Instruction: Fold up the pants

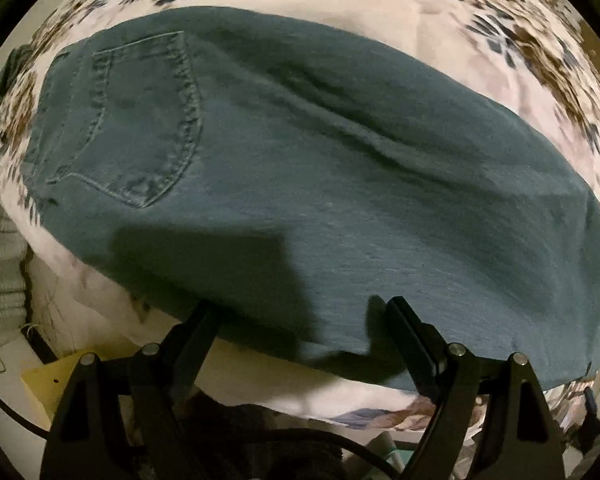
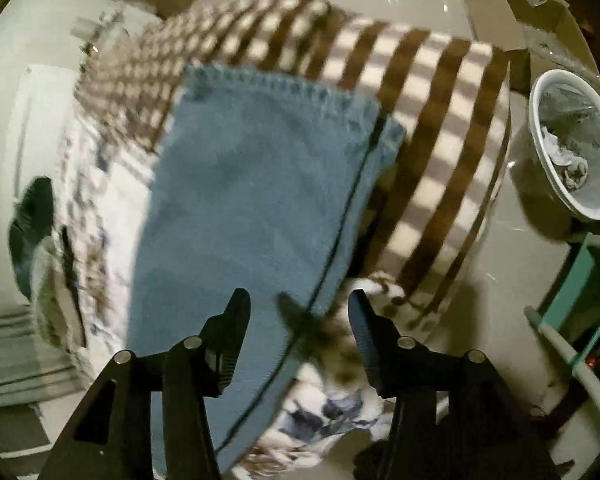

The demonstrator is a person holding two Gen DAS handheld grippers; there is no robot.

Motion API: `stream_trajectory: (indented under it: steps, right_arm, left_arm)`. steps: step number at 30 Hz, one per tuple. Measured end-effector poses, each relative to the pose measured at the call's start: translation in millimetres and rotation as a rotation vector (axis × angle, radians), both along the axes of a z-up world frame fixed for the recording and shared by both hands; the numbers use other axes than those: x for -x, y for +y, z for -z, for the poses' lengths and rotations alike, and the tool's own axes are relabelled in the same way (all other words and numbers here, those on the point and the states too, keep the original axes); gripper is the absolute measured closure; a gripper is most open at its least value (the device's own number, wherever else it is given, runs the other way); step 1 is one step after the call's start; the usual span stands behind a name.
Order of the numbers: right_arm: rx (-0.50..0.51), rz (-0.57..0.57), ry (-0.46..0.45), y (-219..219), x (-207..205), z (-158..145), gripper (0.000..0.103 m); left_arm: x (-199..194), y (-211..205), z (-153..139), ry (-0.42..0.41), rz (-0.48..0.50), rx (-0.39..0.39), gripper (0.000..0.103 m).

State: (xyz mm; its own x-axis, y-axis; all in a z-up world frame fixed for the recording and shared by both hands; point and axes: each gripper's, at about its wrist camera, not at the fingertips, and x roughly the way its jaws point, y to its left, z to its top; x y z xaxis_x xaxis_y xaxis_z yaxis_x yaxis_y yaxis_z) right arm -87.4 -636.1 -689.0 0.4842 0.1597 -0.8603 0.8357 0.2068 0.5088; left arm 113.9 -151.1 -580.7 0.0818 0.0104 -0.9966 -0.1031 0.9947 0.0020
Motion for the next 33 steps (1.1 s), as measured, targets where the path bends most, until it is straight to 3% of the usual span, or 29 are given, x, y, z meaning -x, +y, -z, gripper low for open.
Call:
stream_trajectory:
  steps: [4,6,8,9,11,15,19,23,25,27,29,33]
  right_arm:
    - [-0.099,-0.028,-0.004,10.7,-16.9,8.8,0.050]
    - [-0.105,-0.068,0.006,24.4,-38.0,12.8,0.061]
    - [-0.048,-0.125,0.059,35.0,-53.7,13.6,0.090]
    - [0.021,-0.156,0.141,37.2,-59.5,13.5,0.095]
    - [0.025,-0.127,0.209,30.2,-53.4,20.7,0.095]
    - [-0.001,-0.222,0.177,39.3,-60.9,8.7,0.093]
    - [-0.100,-0.354,0.103,89.8,-68.6,-14.9,0.061]
    - [-0.267,-0.386,0.045,150.6,-92.3,-0.1,0.060]
    - [-0.320,-0.377,0.062,177.5,-104.9,18.4,0.060]
    - [-0.316,-0.360,0.119,196.9,-113.2,33.4,0.071]
    - [-0.311,-0.339,0.160,207.4,-111.5,39.4,0.098]
    - [-0.258,-0.322,0.192,213.3,-102.1,28.4,0.103]
  left_arm:
    - [-1.5,-9.6,4.3,0.006,0.019,-0.012,0.019]
    - [-2.0,-13.3,9.8,0.014,0.029,-0.022,0.019]
    - [-16.3,-20.8,21.2,0.036,0.049,-0.029,0.019]
    - [-16.9,-20.1,26.3,0.051,0.054,-0.025,0.017]
    - [-17.9,-19.3,31.4,0.061,0.055,-0.007,0.015]
    - [-18.8,-15.3,24.9,0.093,0.068,-0.006,0.015]
    - [-17.5,0.6,4.0,0.063,0.027,-0.015,0.016]
    - [-14.9,15.0,-7.8,0.017,-0.018,-0.065,0.016]
    - [-17.8,20.4,-9.1,0.014,-0.034,-0.076,0.016]
    - [-17.6,27.0,-5.7,0.021,-0.039,-0.094,0.016]
    - [-17.8,29.3,-5.4,0.019,-0.052,-0.098,0.016]
    - [-20.4,44.1,-9.9,0.010,-0.088,-0.094,0.016]
